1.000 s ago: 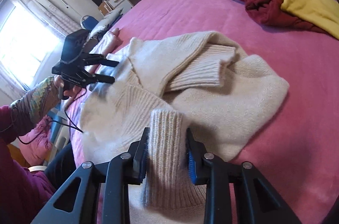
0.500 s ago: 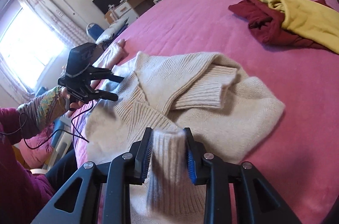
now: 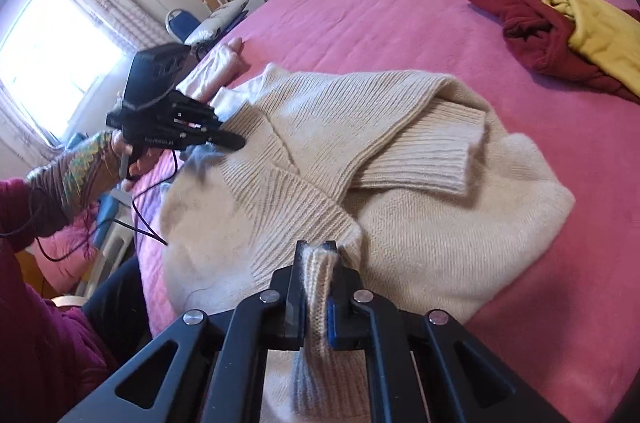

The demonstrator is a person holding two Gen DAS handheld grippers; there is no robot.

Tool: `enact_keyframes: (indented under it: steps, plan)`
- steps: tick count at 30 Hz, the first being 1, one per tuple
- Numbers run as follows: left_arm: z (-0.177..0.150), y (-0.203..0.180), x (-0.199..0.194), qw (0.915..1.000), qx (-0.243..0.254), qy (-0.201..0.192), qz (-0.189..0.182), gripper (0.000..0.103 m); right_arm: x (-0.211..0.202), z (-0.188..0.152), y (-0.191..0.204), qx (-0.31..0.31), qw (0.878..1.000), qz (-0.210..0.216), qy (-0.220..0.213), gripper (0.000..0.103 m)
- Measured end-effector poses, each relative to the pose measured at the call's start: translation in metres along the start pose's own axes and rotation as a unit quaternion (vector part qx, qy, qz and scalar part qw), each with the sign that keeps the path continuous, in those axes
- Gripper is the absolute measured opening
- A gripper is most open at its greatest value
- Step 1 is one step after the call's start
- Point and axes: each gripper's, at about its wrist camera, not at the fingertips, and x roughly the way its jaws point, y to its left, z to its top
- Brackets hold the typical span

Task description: Fold clothes

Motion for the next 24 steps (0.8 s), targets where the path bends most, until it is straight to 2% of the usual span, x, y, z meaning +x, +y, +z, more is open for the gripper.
enact_keyframes:
  steps: [5,9,13,16,20,24]
  plan:
    - [-0.017,-0.013,-0.038,0.9994,0.005,-0.029,-0.018,0.010,-0.021,-0.008,0.013,0.005,1.000,0.004,-0.006,0.005]
    - [-0.024,-0.029,-0.062,0.9993,0.006,-0.037,-0.008,0.010,-0.040,-0.019,0.040,-0.004,1.000,0.003,-0.011,0.005]
    - [-0.035,-0.053,-0.070,0.9994,0.021,-0.029,0.004,0.010,-0.055,-0.036,0.074,-0.015,1.000,0.006,-0.011,0.005]
    - [-0.042,-0.092,-0.047,0.9990,0.039,-0.013,0.018,0.010,-0.063,-0.054,0.100,-0.021,1.000,0.010,-0.005,0.005]
    - [-0.102,-0.126,-0.059,0.9988,0.040,0.027,-0.002,0.010,-0.072,-0.086,0.131,-0.022,1.000,0.016,0.012,0.005]
    - [-0.163,-0.160,-0.071,0.9967,0.042,0.067,-0.022,0.010,-0.071,-0.130,0.161,-0.021,0.998,0.017,0.052,0.005]
